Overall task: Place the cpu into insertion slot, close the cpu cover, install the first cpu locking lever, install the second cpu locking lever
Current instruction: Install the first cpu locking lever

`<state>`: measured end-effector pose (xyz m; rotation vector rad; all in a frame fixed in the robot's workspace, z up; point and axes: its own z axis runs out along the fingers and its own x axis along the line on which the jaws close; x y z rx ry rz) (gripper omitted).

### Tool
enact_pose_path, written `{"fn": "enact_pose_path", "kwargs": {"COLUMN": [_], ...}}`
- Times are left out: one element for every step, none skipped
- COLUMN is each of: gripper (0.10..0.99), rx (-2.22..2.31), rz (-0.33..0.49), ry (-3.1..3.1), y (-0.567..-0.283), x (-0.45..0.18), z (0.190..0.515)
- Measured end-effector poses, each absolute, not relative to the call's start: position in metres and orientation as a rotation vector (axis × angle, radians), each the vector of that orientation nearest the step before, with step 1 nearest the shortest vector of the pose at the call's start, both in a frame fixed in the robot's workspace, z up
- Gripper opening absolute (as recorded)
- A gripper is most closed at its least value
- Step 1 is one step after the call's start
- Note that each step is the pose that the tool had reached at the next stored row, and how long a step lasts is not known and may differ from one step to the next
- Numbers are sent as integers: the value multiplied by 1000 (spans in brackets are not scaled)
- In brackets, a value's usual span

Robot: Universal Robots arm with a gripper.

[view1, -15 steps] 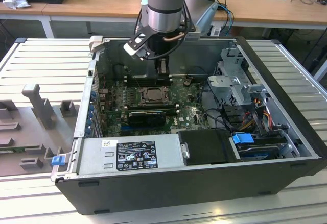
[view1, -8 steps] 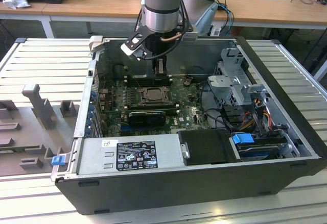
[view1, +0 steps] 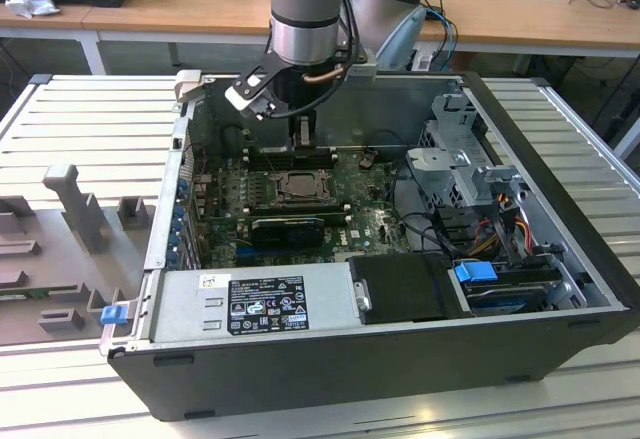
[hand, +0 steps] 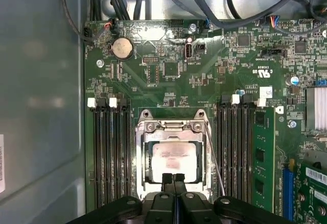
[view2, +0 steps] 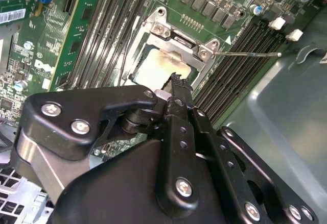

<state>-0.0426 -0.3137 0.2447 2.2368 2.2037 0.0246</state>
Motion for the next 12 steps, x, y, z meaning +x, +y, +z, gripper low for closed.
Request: {"fn": "enact_pose_path", "kwargs": {"gripper": [106, 106, 106, 106, 106, 106, 106, 106, 106, 106, 106, 106], "rx": [2237, 2237, 2237, 2237, 2237, 2237, 2237, 2237, 2237, 2237, 2237, 2237], "rz": [24, 25, 25, 25, 25, 25, 25, 25, 25, 25, 25, 25], "ry": [2204, 2204, 2204, 2204, 2204, 2204, 2204, 2204, 2204, 2204, 2204, 2204], "y": [-314, -314, -314, -314, -314, -314, -314, -314, -314, -314, -314, -314], "x": [-43, -43, -43, -43, -43, -43, -43, -43, -43, -43, -43, -43], "z": [248, 251, 252, 253, 256, 261, 264, 266, 268, 270, 272, 275]}}
